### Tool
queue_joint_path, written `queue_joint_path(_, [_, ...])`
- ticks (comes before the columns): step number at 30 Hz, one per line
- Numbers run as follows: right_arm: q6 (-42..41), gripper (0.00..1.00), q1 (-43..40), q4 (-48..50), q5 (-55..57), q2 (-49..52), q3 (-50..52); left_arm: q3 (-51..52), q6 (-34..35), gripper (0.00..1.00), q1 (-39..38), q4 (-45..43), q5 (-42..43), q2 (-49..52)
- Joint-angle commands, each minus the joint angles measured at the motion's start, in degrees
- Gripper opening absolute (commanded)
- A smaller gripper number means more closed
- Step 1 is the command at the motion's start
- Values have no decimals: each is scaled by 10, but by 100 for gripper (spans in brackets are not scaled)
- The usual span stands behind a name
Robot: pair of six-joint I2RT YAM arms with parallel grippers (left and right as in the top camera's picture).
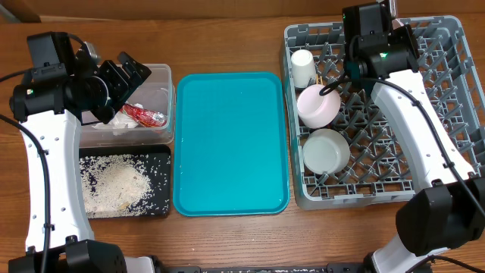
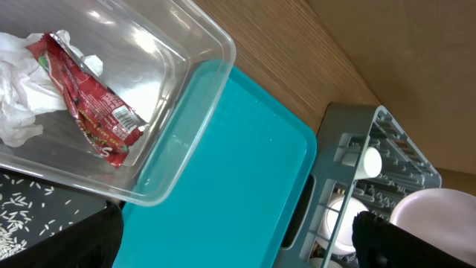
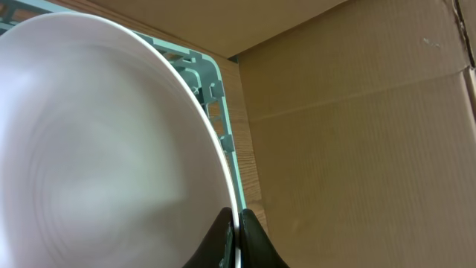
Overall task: Sort waste into correct bins and load items into the dishwasher
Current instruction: 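Stand the white plate upright in the rack slots with the right gripper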
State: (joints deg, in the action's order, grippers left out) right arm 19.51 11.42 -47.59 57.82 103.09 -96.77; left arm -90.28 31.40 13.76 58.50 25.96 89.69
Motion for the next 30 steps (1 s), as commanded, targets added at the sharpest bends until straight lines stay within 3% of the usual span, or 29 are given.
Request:
queue_joint_path(1, [2, 4, -22, 6, 1, -1, -7, -9, -1, 100, -1, -1, 4, 2])
queue_joint_path(14, [0, 4, -35, -10, -82, -1, -7, -9, -1, 100, -1, -1, 4, 2])
queue_joint_path(30, [42, 4, -35, -3, -84, 0, -7, -9, -1, 100, -1, -1, 4, 2])
